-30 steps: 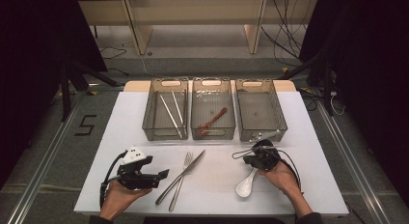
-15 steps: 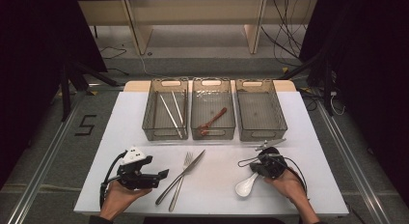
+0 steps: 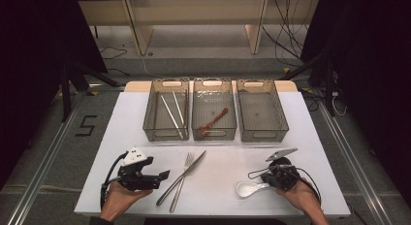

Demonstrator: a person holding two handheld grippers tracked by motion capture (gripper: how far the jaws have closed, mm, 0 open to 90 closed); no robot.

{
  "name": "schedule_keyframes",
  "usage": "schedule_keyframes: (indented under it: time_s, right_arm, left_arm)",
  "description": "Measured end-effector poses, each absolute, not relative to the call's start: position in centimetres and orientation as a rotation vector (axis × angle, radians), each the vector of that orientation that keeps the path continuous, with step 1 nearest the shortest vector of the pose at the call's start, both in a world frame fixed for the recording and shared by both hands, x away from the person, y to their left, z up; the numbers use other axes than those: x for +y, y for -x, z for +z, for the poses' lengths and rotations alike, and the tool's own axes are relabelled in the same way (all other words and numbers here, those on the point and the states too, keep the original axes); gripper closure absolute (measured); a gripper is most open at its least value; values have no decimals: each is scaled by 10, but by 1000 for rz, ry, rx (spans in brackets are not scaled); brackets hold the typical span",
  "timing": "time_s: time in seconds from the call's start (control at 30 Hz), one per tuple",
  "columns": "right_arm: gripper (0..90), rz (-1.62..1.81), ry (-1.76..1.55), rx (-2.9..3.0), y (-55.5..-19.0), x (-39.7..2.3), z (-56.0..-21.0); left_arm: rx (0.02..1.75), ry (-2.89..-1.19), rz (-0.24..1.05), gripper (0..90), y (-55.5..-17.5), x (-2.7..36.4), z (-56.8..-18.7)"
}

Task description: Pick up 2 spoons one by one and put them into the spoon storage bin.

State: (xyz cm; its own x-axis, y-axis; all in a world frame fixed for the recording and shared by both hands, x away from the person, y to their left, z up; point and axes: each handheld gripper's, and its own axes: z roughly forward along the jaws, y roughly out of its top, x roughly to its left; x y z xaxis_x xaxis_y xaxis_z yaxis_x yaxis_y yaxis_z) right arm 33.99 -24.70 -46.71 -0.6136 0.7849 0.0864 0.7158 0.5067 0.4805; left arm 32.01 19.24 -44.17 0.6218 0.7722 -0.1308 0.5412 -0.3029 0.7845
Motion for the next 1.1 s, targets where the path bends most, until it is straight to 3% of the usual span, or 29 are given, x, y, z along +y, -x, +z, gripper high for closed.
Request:
schedule_keyframes:
  time_s: [0.6,0.73,0.83,0.93,1.1]
  right_arm:
    - [890,687,-1259,2664,-310,-253,-463]
    - [781,726,-1249,2619,-310,-256,-451]
    - [601,771,-1203,2655,-309,-256,-443]
    - [481,745,-1157,2732,-307,-248,-445]
    - [438,684,-1115,2774,-305,-237,-450]
  left_arm:
    - [1029,-1996,346,195,-320,191,-442]
    - [1032,-1991,341,196,-320,192,-442]
    - [1030,-1994,341,195,-320,192,-442]
    - [1029,-1995,342,195,-320,192,-442]
    - [1029,-1993,343,195,-320,193,-441]
